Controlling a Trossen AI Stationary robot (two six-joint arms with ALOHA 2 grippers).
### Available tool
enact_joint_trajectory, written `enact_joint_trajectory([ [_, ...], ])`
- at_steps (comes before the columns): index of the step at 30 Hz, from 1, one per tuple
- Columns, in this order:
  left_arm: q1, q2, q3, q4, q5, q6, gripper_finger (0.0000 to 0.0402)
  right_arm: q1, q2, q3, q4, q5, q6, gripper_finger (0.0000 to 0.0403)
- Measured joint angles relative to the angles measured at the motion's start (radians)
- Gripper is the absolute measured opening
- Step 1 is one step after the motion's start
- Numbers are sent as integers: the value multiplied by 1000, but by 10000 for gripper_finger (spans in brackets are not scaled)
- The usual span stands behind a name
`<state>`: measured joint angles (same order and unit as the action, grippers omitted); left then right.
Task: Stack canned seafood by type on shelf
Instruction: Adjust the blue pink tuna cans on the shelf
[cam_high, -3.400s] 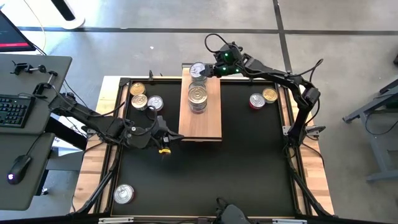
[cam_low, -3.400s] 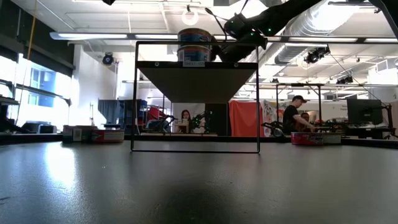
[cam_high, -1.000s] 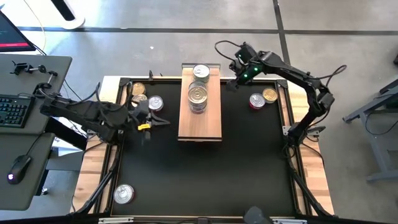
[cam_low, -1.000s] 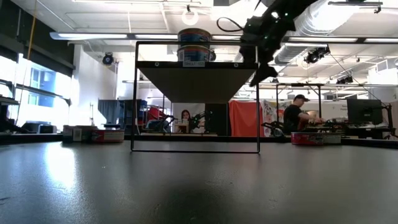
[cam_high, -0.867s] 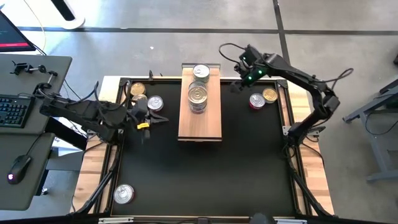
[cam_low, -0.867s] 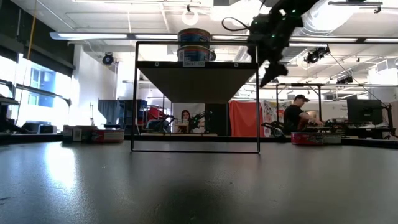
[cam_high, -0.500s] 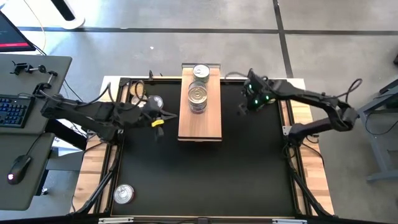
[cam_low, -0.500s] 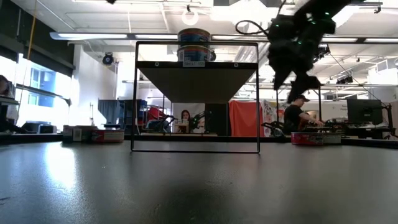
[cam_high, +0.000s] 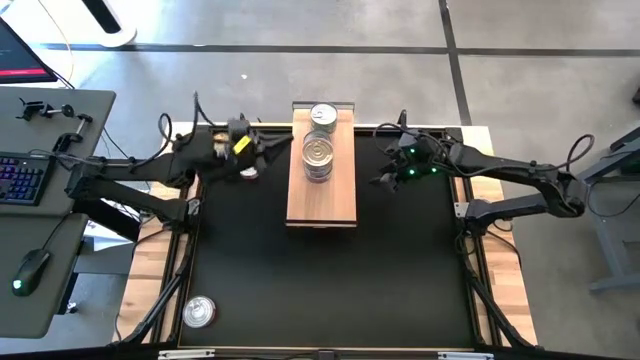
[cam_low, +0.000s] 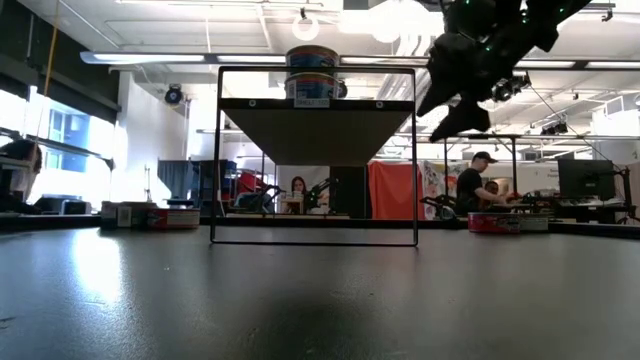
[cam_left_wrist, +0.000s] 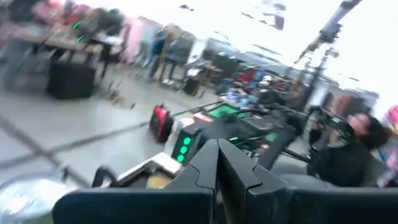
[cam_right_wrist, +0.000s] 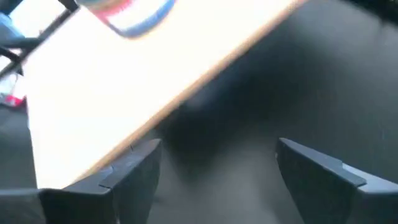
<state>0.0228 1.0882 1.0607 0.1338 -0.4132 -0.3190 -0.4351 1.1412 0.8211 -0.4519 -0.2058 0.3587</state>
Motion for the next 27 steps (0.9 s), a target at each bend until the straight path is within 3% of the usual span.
enact_joint_trajectory([
  [5, 76, 0, 0, -107, -2, -171, 0, 0, 27, 0, 93, 3, 18, 305],
  [10, 135, -10, 0, -114, 36, -161, 0, 0, 51, 0, 127, 21, 39, 305],
  [14, 194, -24, 0, -159, 134, -151, 0, -3, 59, 0, 119, 82, 99, 305],
  [20, 321, -78, 60, -500, 236, -148, 0, -3, 58, -1, 119, 121, 129, 305],
  [27, 481, -97, 86, -804, 203, -22, 0, -3, 58, -1, 152, 253, 296, 305],
])
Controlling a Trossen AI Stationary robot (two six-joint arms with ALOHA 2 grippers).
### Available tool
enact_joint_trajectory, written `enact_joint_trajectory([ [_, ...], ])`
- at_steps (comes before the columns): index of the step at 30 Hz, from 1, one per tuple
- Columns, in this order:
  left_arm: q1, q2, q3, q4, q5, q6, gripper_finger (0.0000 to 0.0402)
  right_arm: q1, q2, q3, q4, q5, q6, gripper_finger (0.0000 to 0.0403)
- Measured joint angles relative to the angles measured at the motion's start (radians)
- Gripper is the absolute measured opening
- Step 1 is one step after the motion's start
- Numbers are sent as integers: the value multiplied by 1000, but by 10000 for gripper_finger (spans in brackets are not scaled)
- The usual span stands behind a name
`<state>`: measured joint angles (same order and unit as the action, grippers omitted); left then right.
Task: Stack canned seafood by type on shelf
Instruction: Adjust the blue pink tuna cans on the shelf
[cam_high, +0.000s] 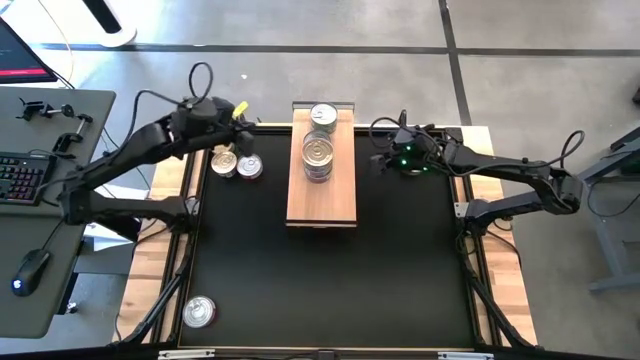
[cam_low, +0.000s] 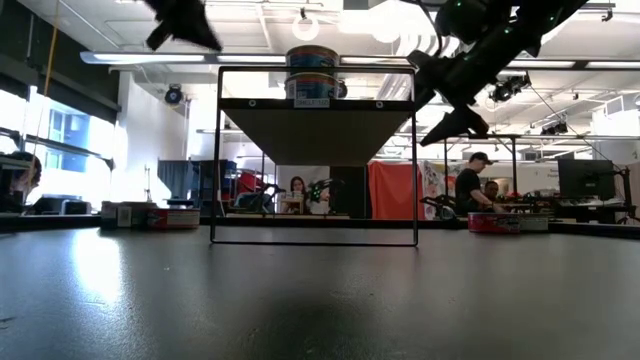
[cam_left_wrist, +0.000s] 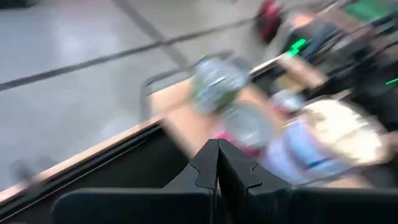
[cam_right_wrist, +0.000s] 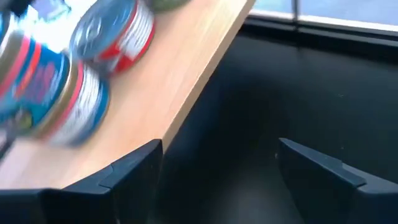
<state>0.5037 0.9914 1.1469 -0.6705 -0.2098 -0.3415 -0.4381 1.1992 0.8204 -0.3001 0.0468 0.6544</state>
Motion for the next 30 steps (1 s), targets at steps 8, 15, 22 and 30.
enact_joint_trajectory([
  [8, 186, 219, -9, -272, -1, 90, 0, 0, 0, 0, 89, 8, 155, 305],
  [15, 228, 415, -9, -332, -44, 77, 0, 11, 0, 0, 74, -5, 173, 305],
  [22, 179, 434, -70, -289, -35, 49, 0, 34, 0, 0, 37, -5, 125, 305],
  [30, 174, 242, -327, -86, 70, -69, 0, 30, 0, 0, 28, -3, 81, 305],
])
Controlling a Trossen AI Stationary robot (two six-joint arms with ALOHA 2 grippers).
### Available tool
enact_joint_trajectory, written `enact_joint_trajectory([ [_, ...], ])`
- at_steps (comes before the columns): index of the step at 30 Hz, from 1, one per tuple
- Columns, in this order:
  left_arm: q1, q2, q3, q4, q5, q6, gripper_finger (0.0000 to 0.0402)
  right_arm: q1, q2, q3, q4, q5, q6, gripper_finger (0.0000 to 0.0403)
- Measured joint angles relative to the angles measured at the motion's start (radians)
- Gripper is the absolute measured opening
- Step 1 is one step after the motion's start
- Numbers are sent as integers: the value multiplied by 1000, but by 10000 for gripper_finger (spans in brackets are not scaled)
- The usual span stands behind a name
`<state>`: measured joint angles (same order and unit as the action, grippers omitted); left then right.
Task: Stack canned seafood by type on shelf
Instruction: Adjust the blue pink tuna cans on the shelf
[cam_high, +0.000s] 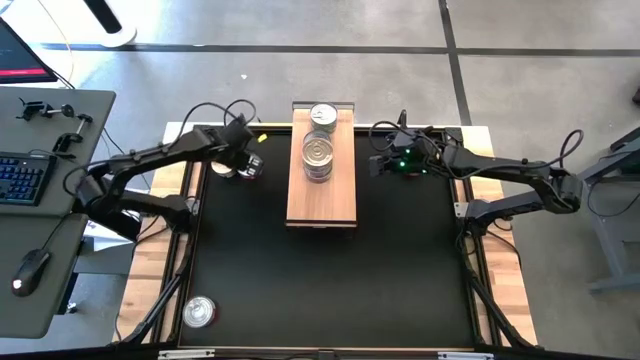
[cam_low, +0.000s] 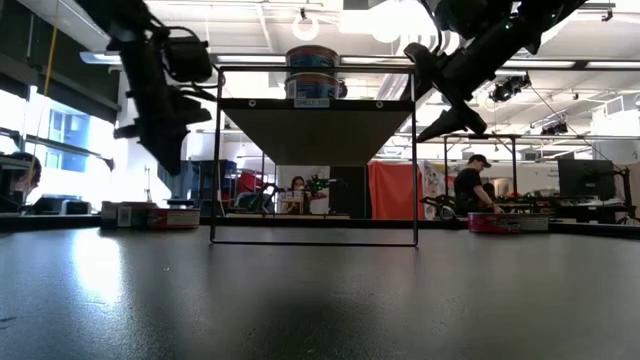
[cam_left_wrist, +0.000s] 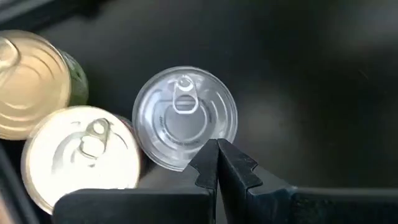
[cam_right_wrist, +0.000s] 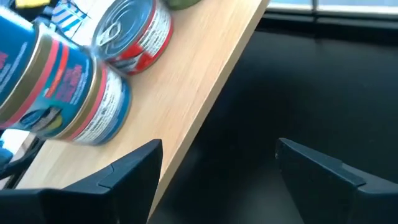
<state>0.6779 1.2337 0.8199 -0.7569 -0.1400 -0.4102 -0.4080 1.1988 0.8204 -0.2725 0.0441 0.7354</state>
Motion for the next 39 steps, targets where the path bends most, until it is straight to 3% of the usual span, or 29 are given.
enact_joint_trajectory([
  [5, -1, -17, -36, 12, -3, -20, 0, -51, -5, 0, -16, 11, -14, 305],
  [12, -60, -9, -36, 59, 29, -68, 0, -184, -8, 1, -284, 83, 42, 286],
  [15, -106, -9, -36, 113, 31, -60, 0, -235, -6, 1, -385, 160, 11, 213],
  [19, -157, -9, -36, 184, 31, -64, 0, -305, 24, 1, -421, 187, -37, 43],
  [20, -168, -11, -36, 205, 32, -74, 0, -312, 39, 1, -419, 186, -53, 23],
  [27, -267, -75, -36, 267, 41, -33, 0, -300, 177, 1, -427, 249, -54, 4],
  [39, -453, -220, -35, 310, 3, -9, 0, -307, 289, 1, -409, 279, -116, 0],
])
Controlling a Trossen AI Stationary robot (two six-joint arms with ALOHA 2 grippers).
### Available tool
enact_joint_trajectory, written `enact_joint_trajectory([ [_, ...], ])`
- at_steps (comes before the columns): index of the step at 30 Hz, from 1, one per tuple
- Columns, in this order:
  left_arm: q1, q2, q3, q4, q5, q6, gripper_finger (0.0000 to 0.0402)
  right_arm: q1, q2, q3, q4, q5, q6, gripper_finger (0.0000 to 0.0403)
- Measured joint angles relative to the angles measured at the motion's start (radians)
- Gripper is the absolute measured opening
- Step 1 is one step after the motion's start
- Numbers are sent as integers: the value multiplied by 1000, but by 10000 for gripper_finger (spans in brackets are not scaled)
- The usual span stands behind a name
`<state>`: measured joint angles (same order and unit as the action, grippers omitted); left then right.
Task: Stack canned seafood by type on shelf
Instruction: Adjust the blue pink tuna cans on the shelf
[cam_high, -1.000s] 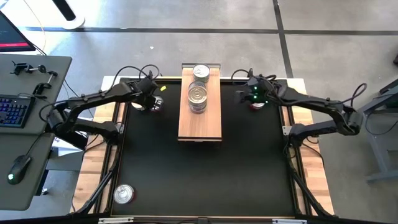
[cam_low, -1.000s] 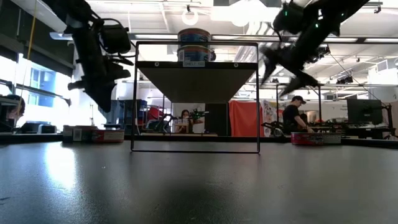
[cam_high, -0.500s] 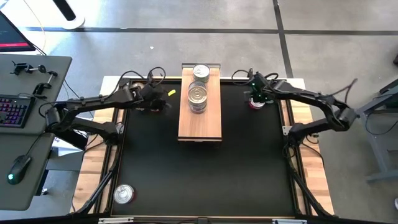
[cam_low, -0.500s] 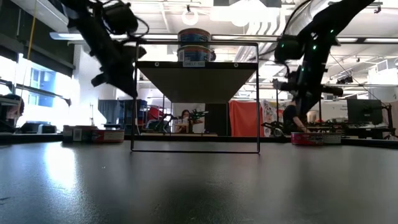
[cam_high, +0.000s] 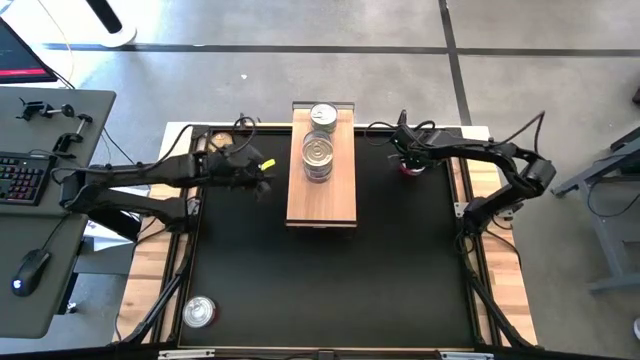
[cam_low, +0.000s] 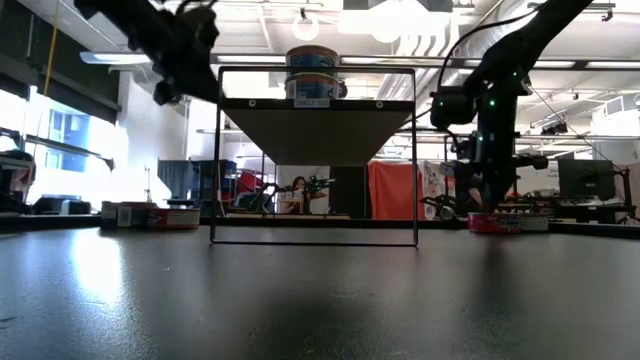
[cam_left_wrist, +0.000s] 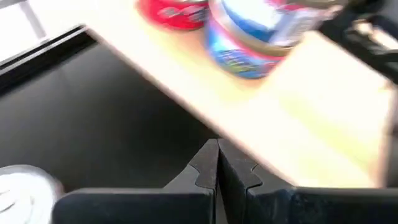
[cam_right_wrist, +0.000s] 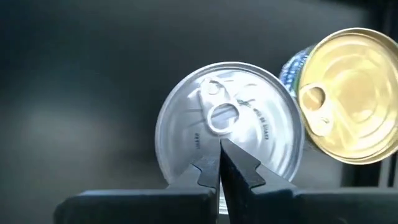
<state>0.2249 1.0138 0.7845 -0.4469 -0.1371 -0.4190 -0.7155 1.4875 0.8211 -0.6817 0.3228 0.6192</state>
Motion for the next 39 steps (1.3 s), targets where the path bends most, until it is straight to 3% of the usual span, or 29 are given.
enact_joint_trajectory([
  [6, -171, 42, 1, 60, 21, 72, 0, 0, 5, 0, 7, 11, -24, 0],
  [11, -256, 128, 0, 210, -65, 109, 0, -5, 5, 0, 10, 11, -59, 0],
  [15, -243, 202, 0, 358, -178, 190, 0, -12, 5, 0, 12, 0, -63, 0],
  [18, -207, 247, 14, 392, -207, 204, 0, -11, 5, 0, 12, -31, -79, 0],
  [28, -153, 349, 72, 404, -31, 279, 0, -11, 5, 0, -7, -42, -78, 0],
  [39, -138, 448, 73, 543, -69, 307, 0, -7, 6, 0, -25, -44, -76, 0],
])
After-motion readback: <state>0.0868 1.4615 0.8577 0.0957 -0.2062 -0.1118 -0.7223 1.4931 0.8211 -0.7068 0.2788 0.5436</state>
